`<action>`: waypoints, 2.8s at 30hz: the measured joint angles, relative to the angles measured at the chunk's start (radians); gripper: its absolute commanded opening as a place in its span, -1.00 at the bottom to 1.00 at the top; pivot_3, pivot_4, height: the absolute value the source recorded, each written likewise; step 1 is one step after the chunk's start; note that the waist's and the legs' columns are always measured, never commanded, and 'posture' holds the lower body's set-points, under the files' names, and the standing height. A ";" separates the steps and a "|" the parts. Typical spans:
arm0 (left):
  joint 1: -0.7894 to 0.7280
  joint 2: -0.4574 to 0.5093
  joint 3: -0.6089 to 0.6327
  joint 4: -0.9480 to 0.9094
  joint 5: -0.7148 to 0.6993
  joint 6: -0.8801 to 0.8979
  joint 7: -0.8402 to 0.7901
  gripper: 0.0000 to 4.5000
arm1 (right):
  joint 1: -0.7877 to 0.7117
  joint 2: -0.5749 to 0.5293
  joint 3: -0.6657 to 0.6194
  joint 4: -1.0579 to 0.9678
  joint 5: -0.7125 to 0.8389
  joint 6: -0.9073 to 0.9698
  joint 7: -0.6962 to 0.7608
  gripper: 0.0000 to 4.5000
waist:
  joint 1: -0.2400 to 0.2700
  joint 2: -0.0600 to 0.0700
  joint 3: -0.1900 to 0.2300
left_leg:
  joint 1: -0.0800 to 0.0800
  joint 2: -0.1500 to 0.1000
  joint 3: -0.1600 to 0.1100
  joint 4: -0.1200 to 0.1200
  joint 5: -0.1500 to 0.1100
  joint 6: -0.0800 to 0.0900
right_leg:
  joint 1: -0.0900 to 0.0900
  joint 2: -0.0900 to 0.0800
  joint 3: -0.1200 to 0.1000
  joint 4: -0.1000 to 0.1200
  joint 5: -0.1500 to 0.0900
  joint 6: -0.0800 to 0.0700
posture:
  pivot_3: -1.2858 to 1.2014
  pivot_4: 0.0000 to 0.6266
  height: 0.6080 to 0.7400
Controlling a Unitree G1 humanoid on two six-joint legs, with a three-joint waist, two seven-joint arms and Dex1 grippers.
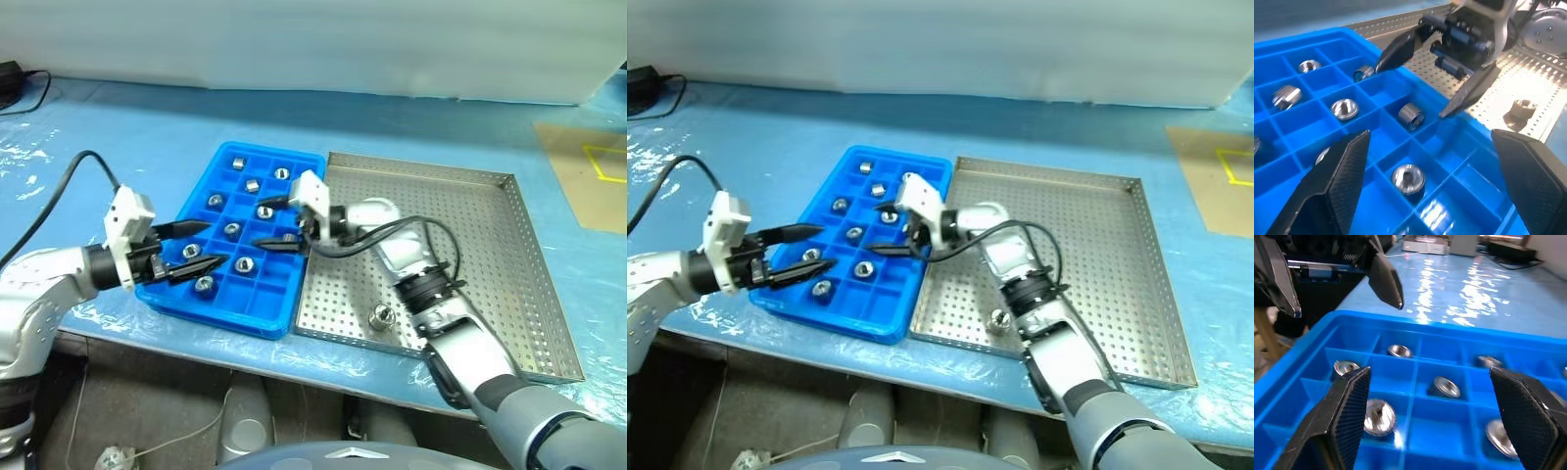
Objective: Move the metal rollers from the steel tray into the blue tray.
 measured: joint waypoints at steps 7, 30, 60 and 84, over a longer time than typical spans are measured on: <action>-0.196 -0.112 -0.229 0.156 0.047 -0.026 -0.140 0.88 | 0.232 -0.336 -0.088 -0.411 0.074 0.246 0.040 0.77 | -0.077 0.001 0.000 | 0.003 -0.002 0.001 -0.001 0.000 0.000 | 0.000 0.001 0.002 0.000 0.000 0.001 | -0.18 -0.52 1.00; -0.316 -0.229 -0.387 0.348 0.170 -0.123 -0.325 0.88 | 0.523 -0.420 -0.013 -0.576 0.190 0.463 -0.084 0.77 | -0.171 0.001 -0.001 | 0.013 -0.004 0.011 0.001 -0.007 0.012 | 0.002 0.005 0.022 -0.002 0.001 0.002 | -0.16 -0.52 1.00; -0.156 -0.178 -0.318 0.169 0.128 -0.060 -0.217 0.88 | 0.503 -0.394 0.053 -0.451 0.129 0.329 -0.045 -0.26 | -0.141 0.001 -0.001 | 0.013 -0.007 0.012 -0.001 -0.007 0.013 | 0.002 0.001 0.022 -0.003 0.001 0.002 | -0.10 -0.52 1.00; 0.091 0.041 0.096 0.007 0.055 -0.010 -0.069 0.88 | -0.041 -0.104 0.154 -0.096 0.187 0.279 0.222 -0.26 | -0.064 0.001 -0.001 | 0.005 -0.005 0.006 -0.003 -0.007 0.012 | -0.004 0.000 0.013 -0.003 0.000 0.002 | 0.30 -0.52 1.00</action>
